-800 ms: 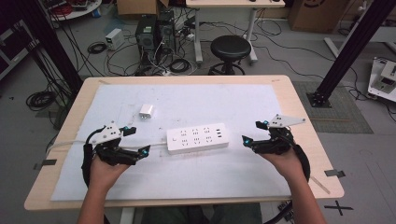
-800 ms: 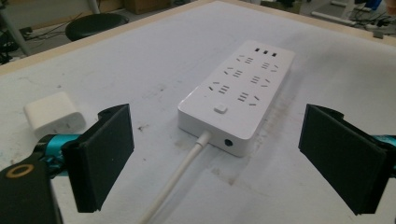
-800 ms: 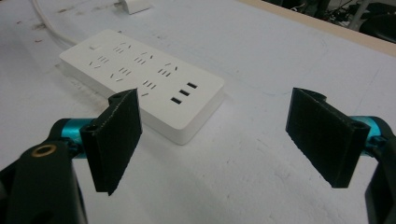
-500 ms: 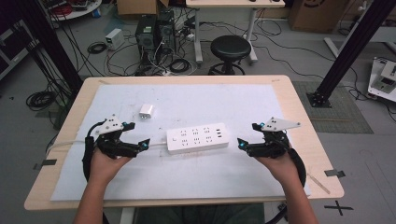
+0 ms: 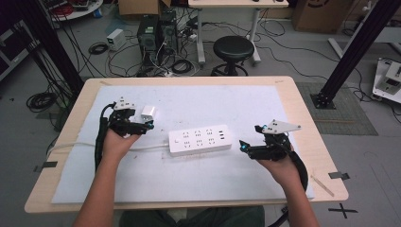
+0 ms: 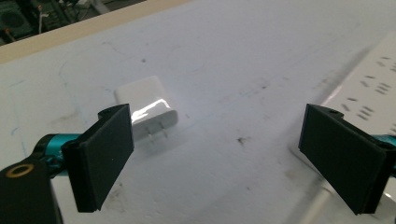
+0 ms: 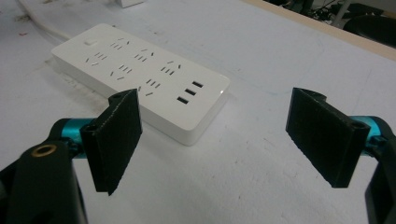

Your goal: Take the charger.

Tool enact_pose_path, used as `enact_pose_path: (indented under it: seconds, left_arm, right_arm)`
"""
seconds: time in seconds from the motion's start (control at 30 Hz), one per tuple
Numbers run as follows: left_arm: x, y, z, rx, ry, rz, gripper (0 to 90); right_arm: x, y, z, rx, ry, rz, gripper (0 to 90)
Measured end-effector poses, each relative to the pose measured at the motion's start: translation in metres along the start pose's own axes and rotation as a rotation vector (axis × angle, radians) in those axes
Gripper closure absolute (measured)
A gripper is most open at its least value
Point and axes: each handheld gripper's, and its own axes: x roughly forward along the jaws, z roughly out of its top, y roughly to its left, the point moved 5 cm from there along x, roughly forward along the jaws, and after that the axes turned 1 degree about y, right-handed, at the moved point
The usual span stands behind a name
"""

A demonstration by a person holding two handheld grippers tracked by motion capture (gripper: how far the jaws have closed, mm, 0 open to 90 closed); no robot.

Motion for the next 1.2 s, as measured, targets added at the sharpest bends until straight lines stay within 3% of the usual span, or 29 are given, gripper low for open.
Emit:
enact_pose_path:
  seconds: [0.1, 0.2, 0.27, 0.3, 0.4, 0.47, 0.53, 0.67, 0.9, 1.2]
  left_arm:
    - [0.016, 0.008, 0.004, -0.038, 0.045, 0.034, 10.3]
    - [0.032, 0.014, 0.007, -0.055, 0.04, 0.059, 10.4]
    - [0.042, 0.02, 0.006, -0.118, 0.025, 0.057, 10.4]
    - [0.046, 0.022, 0.005, -0.13, 0.036, 0.07, 10.4]
    - [0.056, 0.025, 0.005, -0.128, 0.066, 0.094, 10.4]
    - [0.061, 0.026, 0.007, -0.124, 0.042, 0.097, 12.2]
    - [0.067, 0.029, 0.005, -0.151, 0.033, 0.108, 14.8]
    - [0.079, 0.035, -0.007, -0.137, 0.095, 0.143, 14.8]
    - [0.084, 0.04, -0.014, -0.164, 0.122, 0.142, 16.8]
    - [0.087, 0.041, -0.017, -0.181, 0.129, 0.139, 28.2]
  right_arm:
    - [0.002, -0.001, -0.001, 0.008, 0.002, -0.006, 18.6]
    - [0.004, 0.0, -0.001, 0.016, 0.005, -0.012, 18.6]
    - [0.005, 0.001, -0.001, 0.006, 0.008, -0.015, 18.6]
    - [0.005, 0.001, -0.001, 0.004, 0.011, -0.02, 18.6]
    - [0.003, 0.001, -0.001, 0.011, 0.008, -0.028, 18.6]
    - [0.001, 0.0, -0.002, 0.015, 0.004, -0.035, 18.6]
    - [0.0, -0.002, -0.003, 0.015, 0.002, -0.04, 18.7]
    - [-0.001, -0.006, -0.005, 0.037, 0.006, -0.051, 18.6]
    - [0.0, -0.003, -0.004, 0.026, 0.01, -0.046, 18.7]
    - [-0.003, -0.002, -0.003, 0.028, 0.013, -0.056, 18.7]
